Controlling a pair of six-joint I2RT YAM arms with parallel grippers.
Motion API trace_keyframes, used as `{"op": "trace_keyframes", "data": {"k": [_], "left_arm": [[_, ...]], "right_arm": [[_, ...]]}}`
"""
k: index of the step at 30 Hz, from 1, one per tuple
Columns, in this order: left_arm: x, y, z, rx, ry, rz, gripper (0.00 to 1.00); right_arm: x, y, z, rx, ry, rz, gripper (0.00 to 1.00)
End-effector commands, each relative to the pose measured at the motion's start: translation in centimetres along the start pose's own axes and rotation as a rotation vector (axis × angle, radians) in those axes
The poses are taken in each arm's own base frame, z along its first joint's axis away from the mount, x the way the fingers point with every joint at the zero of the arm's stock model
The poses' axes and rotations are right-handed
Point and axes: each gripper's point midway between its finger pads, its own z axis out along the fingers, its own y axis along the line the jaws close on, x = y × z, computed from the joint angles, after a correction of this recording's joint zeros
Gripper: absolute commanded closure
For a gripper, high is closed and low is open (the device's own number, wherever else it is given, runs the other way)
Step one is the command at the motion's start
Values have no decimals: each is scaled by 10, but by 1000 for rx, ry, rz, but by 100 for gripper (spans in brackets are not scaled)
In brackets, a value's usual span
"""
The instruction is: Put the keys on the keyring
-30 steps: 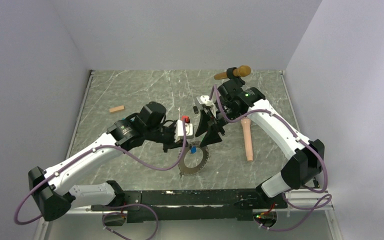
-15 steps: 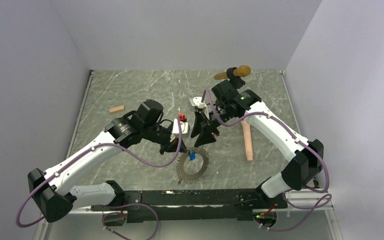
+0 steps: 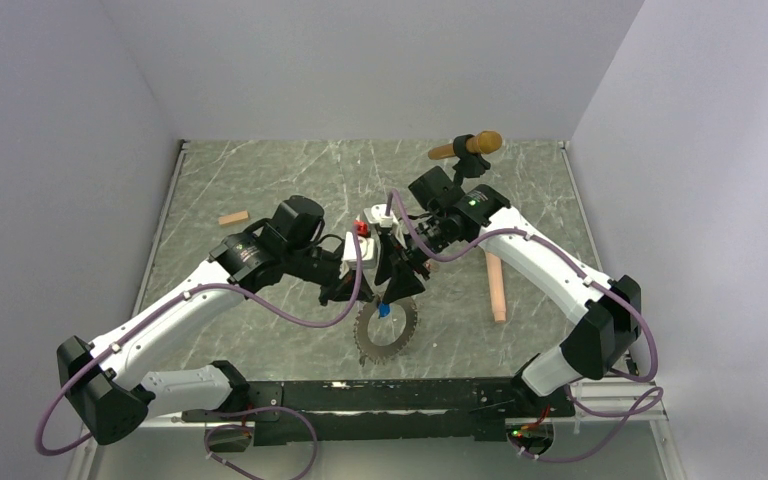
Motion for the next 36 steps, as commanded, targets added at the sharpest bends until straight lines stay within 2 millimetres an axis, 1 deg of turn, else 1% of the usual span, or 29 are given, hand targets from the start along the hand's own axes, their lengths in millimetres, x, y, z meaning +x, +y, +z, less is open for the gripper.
{"op": "trace_keyframes", "data": {"k": [1, 4, 12, 19, 24, 30, 32, 36], "left_arm": [[-20, -2, -4, 15, -66, 31, 100], [-19, -2, -4, 16, -68, 30, 100], [-13, -4, -5, 19, -60, 36, 100], [-10, -6, -7, 16, -59, 45, 100], [-10, -7, -8, 15, -65, 49, 100], [-12, -7, -9, 8, -89, 52, 100], [-12, -7, -10, 4, -95, 49, 100], [-10, -5, -10, -12, -103, 39, 100]], "right_arm": [[-5, -7, 2, 26, 0, -4, 47], [-3, -10, 2, 45, 8, 7, 47], [-4, -12, -2, 59, 3, 17, 51], [-3, -15, -7, 76, -8, 30, 52], [1, -20, -8, 106, -1, 48, 53], [6, -32, -8, 163, 15, 75, 55], [4, -33, -11, 168, 8, 75, 55], [-10, -26, -20, 142, -32, 42, 54]]}}
